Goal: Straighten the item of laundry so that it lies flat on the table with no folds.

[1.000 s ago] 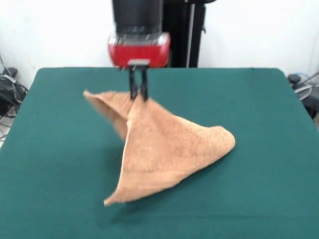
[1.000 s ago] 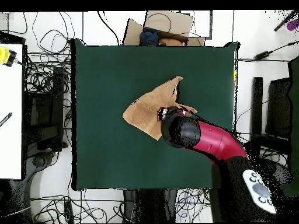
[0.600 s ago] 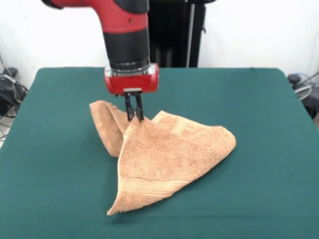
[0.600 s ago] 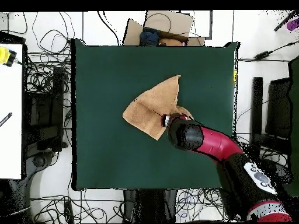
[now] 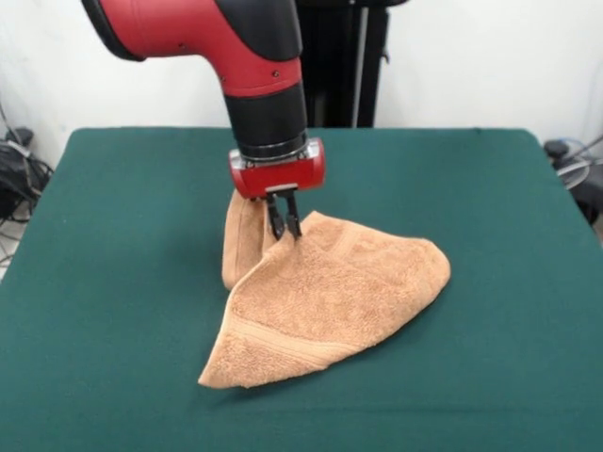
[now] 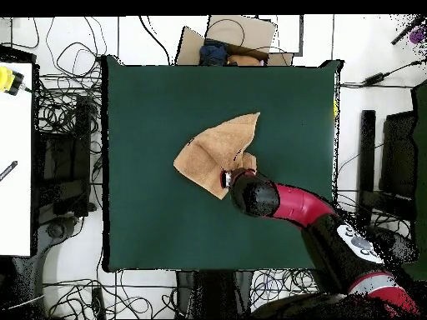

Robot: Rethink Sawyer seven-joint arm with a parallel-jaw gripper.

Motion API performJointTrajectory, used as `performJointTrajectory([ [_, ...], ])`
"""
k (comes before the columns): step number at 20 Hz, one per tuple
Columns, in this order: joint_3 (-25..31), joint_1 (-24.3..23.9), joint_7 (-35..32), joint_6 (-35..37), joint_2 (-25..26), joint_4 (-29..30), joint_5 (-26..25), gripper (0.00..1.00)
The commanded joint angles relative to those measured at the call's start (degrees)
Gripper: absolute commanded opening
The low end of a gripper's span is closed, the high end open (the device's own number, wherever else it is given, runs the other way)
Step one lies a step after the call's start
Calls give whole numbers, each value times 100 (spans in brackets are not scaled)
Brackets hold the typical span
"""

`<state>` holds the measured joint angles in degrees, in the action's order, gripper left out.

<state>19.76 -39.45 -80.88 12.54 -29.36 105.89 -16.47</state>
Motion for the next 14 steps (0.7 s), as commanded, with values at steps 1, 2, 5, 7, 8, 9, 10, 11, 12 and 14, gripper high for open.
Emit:
performJointTrajectory([
  [1,528,61,-155,116,-134,62,-343,0],
  [2,533,48,-140,111,-105,42,-361,0],
  [5,537,23,-127,72,-26,-4,-417,0],
  [7,527,47,-166,71,-20,-14,-430,0],
  [8,517,67,-193,74,-18,-26,-434,0],
  [9,508,83,-212,59,-18,-28,-451,0],
  [10,495,101,-237,59,-40,-21,-456,0],
  [11,486,116,-235,78,-44,-35,-464,0],
  [12,474,132,-221,108,-45,-55,-469,0],
  [14,491,105,-198,58,-3,-73,-502,0],
])
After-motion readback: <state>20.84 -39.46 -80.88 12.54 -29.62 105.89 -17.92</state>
